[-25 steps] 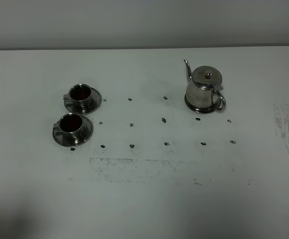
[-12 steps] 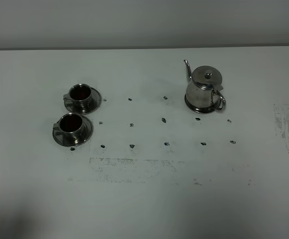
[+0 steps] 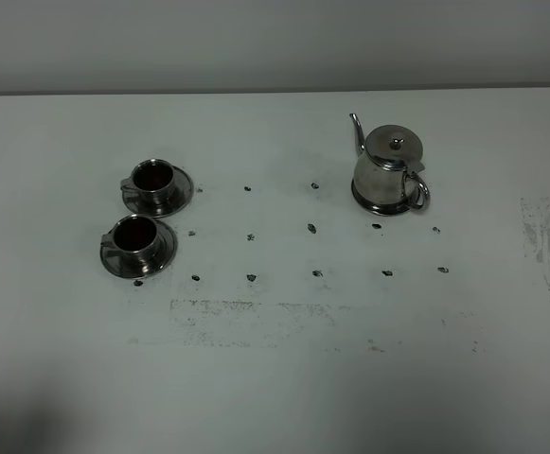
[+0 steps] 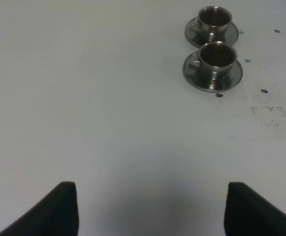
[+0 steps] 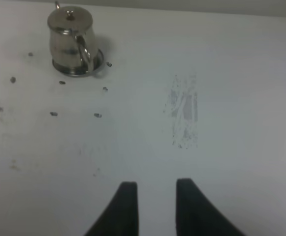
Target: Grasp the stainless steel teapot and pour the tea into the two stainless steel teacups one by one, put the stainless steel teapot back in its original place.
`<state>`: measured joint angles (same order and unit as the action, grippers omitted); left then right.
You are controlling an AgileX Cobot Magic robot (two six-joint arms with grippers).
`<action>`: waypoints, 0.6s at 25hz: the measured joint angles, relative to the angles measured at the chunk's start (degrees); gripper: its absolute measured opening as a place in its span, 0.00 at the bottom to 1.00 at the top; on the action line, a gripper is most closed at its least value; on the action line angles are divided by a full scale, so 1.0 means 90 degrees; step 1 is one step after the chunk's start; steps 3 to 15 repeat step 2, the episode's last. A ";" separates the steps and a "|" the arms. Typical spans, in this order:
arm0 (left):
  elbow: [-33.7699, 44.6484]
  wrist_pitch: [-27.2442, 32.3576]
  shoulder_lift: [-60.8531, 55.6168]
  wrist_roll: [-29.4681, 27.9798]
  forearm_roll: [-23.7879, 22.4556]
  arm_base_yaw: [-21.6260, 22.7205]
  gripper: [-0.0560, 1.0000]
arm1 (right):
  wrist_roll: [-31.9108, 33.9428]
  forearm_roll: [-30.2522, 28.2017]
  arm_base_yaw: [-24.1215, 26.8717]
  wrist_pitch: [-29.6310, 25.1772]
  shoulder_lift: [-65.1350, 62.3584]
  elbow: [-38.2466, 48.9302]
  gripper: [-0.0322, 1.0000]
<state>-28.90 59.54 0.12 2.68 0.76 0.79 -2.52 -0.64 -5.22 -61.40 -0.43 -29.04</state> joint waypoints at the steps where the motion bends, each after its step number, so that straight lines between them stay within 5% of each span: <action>1: 0.0000 0.0000 0.0000 0.0000 0.0000 0.0000 0.63 | 0.0000 0.0000 0.0000 0.0000 0.0000 0.0000 0.23; 15: 0.0000 0.0000 0.0000 0.0000 0.0000 0.0000 0.63 | 0.0000 0.0000 0.0000 0.0000 0.0000 0.0000 0.23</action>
